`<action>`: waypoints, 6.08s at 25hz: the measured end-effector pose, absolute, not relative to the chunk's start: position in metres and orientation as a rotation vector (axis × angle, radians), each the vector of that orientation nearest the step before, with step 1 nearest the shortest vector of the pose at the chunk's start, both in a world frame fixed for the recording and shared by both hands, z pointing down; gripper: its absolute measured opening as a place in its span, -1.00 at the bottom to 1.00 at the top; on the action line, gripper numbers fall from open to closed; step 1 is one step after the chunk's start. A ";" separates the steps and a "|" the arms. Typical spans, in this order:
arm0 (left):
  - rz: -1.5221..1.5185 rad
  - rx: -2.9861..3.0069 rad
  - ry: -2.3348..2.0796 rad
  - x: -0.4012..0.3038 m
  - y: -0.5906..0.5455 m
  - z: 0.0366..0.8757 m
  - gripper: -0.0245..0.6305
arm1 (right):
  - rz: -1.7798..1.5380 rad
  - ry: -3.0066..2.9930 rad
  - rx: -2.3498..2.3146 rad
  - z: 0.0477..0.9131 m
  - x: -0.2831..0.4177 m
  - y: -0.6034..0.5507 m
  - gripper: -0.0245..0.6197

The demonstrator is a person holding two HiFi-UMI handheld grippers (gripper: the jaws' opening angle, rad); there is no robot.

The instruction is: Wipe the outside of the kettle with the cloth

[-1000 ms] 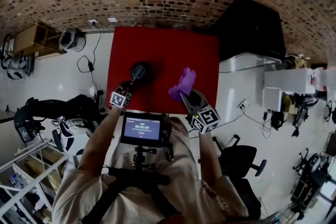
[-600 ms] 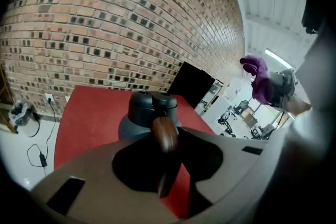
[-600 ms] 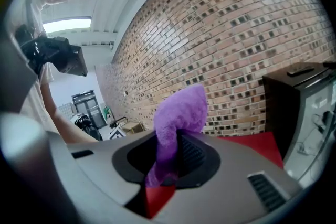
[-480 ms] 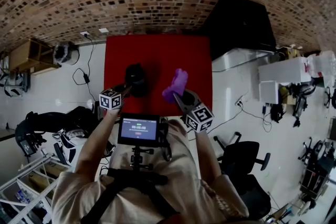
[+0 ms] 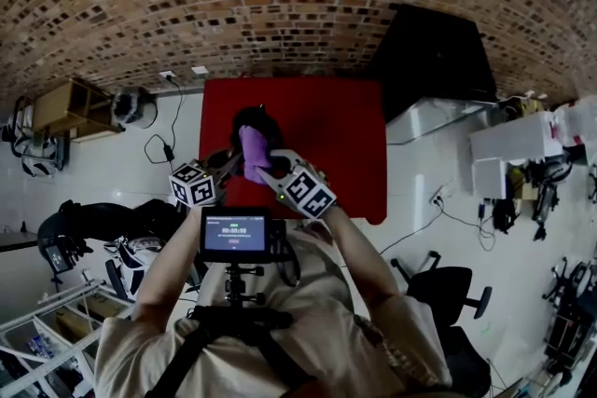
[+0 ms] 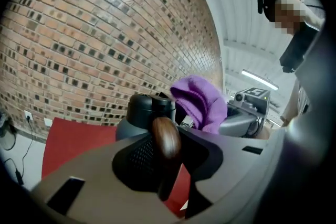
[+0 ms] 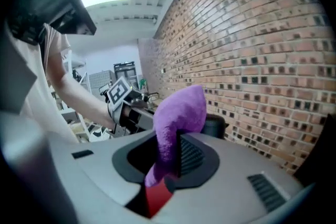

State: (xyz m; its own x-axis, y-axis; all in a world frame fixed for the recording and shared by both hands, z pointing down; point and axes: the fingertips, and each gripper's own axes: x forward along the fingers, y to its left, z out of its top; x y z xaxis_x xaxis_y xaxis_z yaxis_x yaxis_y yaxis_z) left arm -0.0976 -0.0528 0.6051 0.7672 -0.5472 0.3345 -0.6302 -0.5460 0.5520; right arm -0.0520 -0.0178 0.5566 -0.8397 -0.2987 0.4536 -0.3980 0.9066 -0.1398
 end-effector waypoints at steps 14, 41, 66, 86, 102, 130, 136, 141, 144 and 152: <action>0.027 2.530 -0.628 -0.067 -0.022 0.486 -0.63 | 0.474 -2.675 0.861 0.554 0.049 -0.103 -0.63; -0.123 2.525 -0.612 -0.050 -0.020 0.420 -0.63 | 0.365 -2.685 1.077 0.497 0.095 -0.077 -0.63; -0.199 2.507 -0.560 -0.086 -0.011 0.415 -0.62 | 0.485 -2.579 0.932 0.575 0.060 -0.080 -0.63; -0.159 2.729 -0.327 -0.126 0.022 0.406 -0.62 | 0.442 -2.891 0.494 0.454 0.009 -0.051 -0.63; 0.073 2.844 -0.139 -0.120 0.025 0.399 -0.62 | 0.576 -3.041 0.085 0.450 -0.008 -0.124 -0.63; -0.396 2.638 -0.628 -0.149 -0.058 0.412 -0.63 | 1.115 -2.937 0.089 0.580 -0.044 0.003 -0.64; -0.259 2.601 -0.790 -0.151 -0.076 0.437 -0.62 | 0.938 -3.001 0.033 0.520 -0.038 0.043 -0.64; -0.125 2.551 -0.865 -0.144 -0.079 0.464 -0.62 | 0.680 -2.983 0.161 0.481 -0.055 0.010 -0.64; -0.128 2.520 -0.863 -0.137 -0.076 0.472 -0.62 | 0.617 -2.925 0.136 0.484 -0.080 0.000 -0.63; -0.352 2.450 -0.822 -0.146 -0.069 0.452 -0.61 | 0.731 -2.517 0.304 0.646 -0.059 0.008 -0.64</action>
State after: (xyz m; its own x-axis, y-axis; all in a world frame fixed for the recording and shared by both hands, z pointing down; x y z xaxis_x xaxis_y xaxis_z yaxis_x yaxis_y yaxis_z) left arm -0.1457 -0.0686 0.4519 0.7813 -0.6195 -0.0760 -0.4822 -0.6765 0.5567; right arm -0.0595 0.0082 0.6459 -0.8511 -0.0725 0.5200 -0.3397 0.8312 -0.4401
